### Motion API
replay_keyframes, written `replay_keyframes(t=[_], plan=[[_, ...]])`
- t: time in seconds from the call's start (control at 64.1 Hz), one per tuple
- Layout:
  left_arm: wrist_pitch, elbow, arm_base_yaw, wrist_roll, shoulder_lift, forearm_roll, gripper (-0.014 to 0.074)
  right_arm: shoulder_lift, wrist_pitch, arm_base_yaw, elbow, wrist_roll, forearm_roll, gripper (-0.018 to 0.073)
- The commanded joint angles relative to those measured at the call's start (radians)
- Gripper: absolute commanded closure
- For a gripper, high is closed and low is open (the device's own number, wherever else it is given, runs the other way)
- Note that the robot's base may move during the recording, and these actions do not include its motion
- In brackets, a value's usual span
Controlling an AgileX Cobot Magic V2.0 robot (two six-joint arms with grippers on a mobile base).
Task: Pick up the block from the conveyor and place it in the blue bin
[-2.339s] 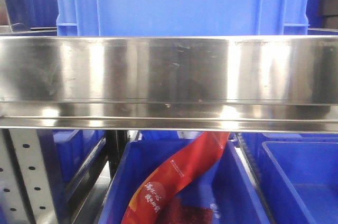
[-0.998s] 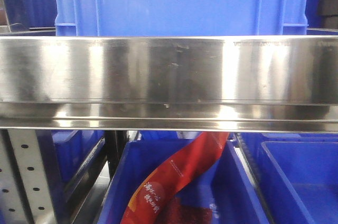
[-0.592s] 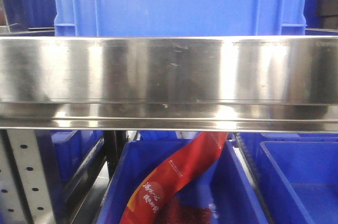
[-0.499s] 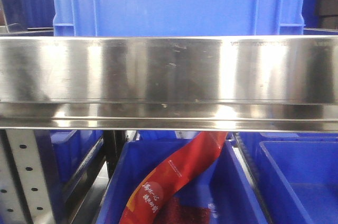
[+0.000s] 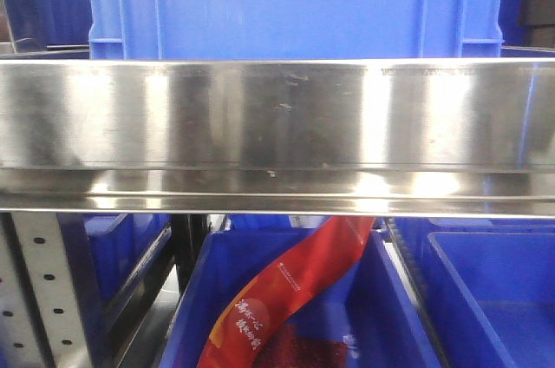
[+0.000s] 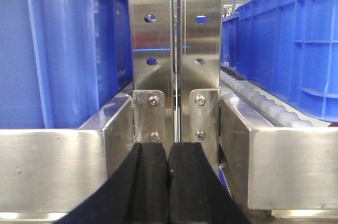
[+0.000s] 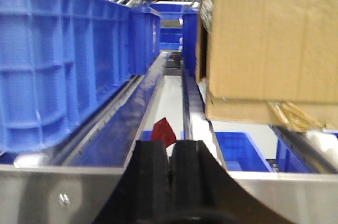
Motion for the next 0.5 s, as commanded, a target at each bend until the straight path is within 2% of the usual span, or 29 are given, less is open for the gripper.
replay_keyframes(t=[0.0,0.14,0.187,0.483], plan=[[-0.013,-0.001,0.004,-0.005,-0.006,0.002,0.0707,-0.053,-0.048,-0.009,0.056,-0.001,-0.008,0.0712],[-0.013,-0.001,0.004,-0.005,-0.006,0.002,0.0707,-0.061,-0.099,-0.007,0.091,-0.001,-0.008,0.0712],[-0.013,-0.001,0.004,-0.005,-0.006,0.002,0.0707,-0.061,-0.063,-0.007,0.091,-0.001,-0.012,0.0712],[-0.013,-0.001,0.004,-0.005,-0.006,0.002,0.0707,-0.061,-0.076,-0.007,0.091,-0.001,-0.019,0.0712]])
